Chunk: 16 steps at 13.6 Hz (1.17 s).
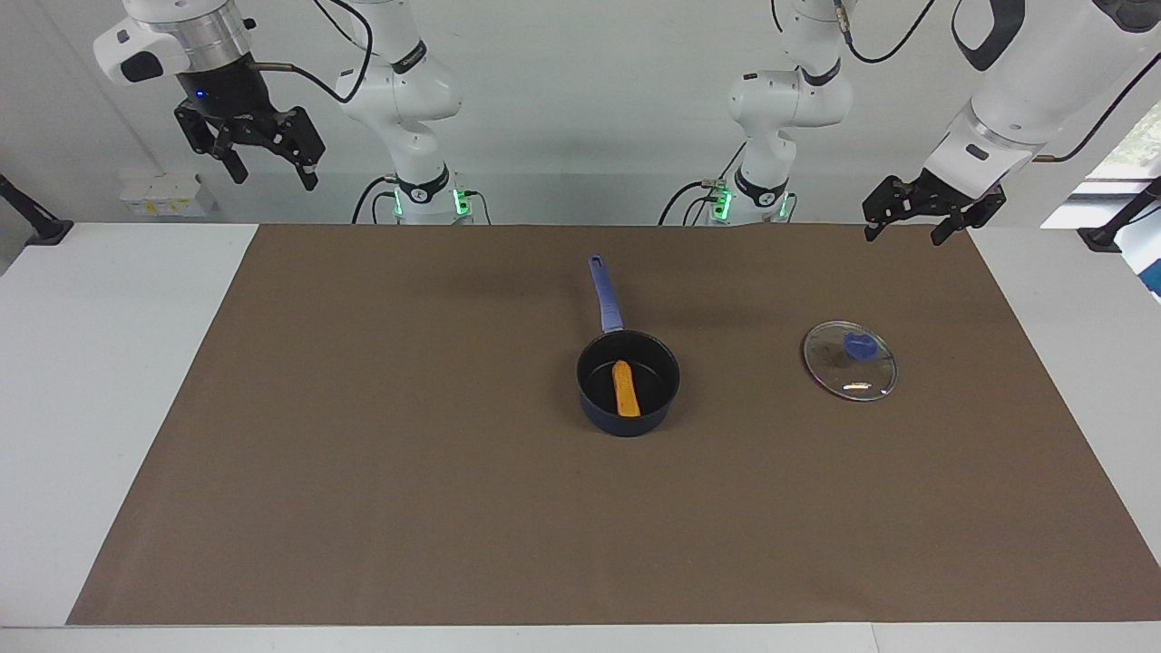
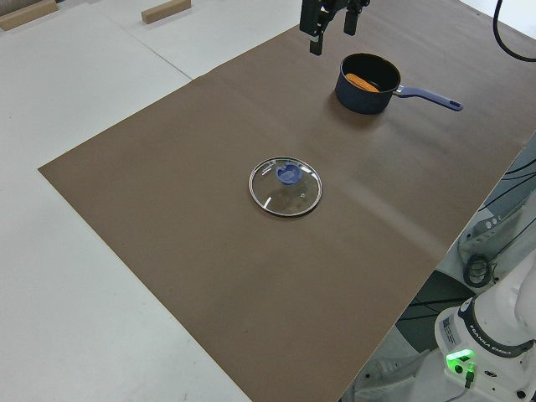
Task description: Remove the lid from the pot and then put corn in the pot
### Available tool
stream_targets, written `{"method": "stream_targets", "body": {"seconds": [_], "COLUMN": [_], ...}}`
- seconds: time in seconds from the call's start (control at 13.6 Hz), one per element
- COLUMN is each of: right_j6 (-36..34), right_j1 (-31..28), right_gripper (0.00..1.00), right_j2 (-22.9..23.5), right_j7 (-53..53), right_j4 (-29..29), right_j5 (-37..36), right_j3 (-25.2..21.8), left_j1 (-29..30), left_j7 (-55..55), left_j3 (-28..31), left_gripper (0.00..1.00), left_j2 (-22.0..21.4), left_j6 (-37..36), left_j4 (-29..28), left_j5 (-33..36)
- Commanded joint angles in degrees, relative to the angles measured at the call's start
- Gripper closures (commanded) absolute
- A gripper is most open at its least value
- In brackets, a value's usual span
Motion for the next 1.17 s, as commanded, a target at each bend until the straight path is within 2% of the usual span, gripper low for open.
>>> {"method": "stream_targets", "body": {"seconds": [0.0, 1.1], "right_j6": [1.4, 0.7], "right_j1": [0.5, 0.5], "right_gripper": [0.0, 0.0], "right_j2": [-1.6, -1.5], "right_j7": [-1.5, -1.1], "right_j4": [-2.0, -1.6], "right_j5": [1.0, 1.0], "right_j3": [-0.6, -0.2], "left_j1": [-0.4, -0.3], "left_j7": [0.6, 0.4], "left_j3": [0.3, 0.3], "left_gripper": [0.0, 0.0], "left_j2": [-1.0, -1.6], "left_j6": [0.0, 0.2], "left_j4": [-0.8, -1.7], "left_j5": [-0.1, -0.1]}}
